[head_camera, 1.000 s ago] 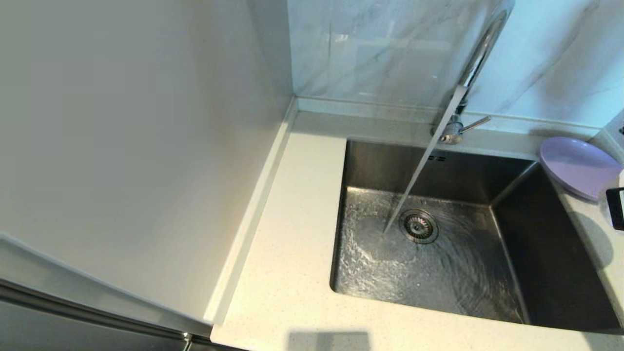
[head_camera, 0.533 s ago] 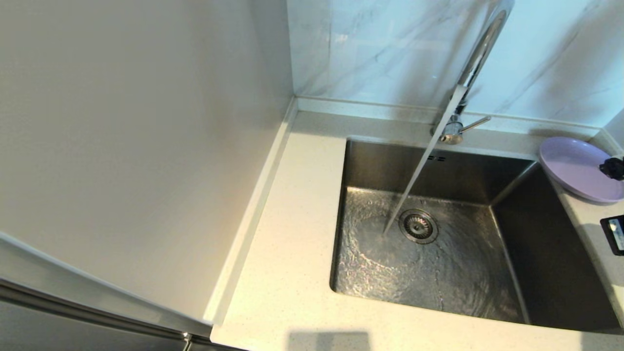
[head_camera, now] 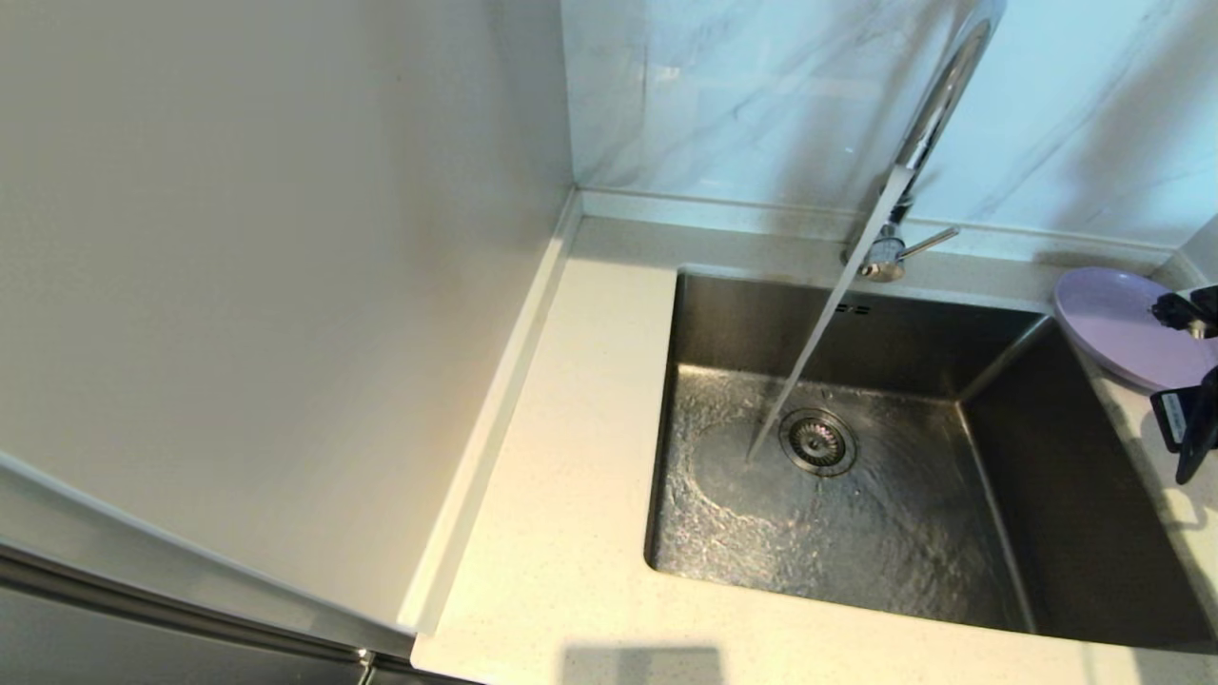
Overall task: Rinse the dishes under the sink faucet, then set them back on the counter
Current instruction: Place the bowl on the table
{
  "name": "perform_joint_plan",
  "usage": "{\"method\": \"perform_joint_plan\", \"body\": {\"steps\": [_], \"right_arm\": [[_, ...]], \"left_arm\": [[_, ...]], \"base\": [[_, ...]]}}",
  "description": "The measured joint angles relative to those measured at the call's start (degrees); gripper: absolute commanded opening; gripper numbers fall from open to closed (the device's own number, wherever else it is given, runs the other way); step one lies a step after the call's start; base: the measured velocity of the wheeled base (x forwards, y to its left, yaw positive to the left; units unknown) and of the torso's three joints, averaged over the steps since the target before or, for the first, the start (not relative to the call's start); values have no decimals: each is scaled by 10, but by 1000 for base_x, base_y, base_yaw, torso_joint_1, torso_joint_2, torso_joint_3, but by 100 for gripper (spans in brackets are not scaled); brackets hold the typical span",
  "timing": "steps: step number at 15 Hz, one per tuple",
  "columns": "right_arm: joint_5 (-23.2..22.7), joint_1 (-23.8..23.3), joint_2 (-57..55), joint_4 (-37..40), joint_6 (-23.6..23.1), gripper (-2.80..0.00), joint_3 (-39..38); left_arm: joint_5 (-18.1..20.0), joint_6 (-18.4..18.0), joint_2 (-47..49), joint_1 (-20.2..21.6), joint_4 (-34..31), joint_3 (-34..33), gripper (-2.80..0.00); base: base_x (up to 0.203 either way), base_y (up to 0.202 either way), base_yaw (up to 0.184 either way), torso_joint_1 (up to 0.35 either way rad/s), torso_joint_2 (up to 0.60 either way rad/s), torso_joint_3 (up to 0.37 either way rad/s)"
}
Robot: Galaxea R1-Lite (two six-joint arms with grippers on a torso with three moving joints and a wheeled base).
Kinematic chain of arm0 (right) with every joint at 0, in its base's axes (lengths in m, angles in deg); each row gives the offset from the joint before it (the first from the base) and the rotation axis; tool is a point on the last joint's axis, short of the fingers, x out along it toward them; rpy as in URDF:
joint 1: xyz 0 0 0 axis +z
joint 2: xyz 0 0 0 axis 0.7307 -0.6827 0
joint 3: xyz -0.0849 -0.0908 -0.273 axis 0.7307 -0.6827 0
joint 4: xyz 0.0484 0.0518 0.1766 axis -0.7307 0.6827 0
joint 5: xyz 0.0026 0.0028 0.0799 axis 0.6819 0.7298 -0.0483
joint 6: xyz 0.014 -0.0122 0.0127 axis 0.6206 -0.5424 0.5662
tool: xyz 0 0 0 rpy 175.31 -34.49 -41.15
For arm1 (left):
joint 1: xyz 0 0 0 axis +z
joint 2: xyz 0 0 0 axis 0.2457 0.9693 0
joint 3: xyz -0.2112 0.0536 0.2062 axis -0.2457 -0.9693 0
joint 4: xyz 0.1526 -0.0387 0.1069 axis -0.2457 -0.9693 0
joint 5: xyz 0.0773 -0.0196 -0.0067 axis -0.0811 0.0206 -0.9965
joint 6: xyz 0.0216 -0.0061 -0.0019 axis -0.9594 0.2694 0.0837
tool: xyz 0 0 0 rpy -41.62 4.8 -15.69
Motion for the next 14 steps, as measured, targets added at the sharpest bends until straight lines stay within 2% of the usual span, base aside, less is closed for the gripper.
{"method": "perform_joint_plan", "body": {"steps": [5, 6, 7, 14], "right_arm": [[0, -33, -57, -5, -16, -280, 39], [0, -36, -63, -5, -20, -76, 42], [0, -37, -68, -4, -20, 0, 43], [-1, -39, -75, -5, -21, 0, 43]], "left_arm": [[0, 0, 0, 0, 0, 0, -280], [0, 0, 0, 0, 0, 0, -280], [0, 0, 0, 0, 0, 0, -280], [0, 0, 0, 0, 0, 0, -280]], "base": [[0, 0, 0, 0, 0, 0], [0, 0, 0, 0, 0, 0], [0, 0, 0, 0, 0, 0], [0, 0, 0, 0, 0, 0]]}}
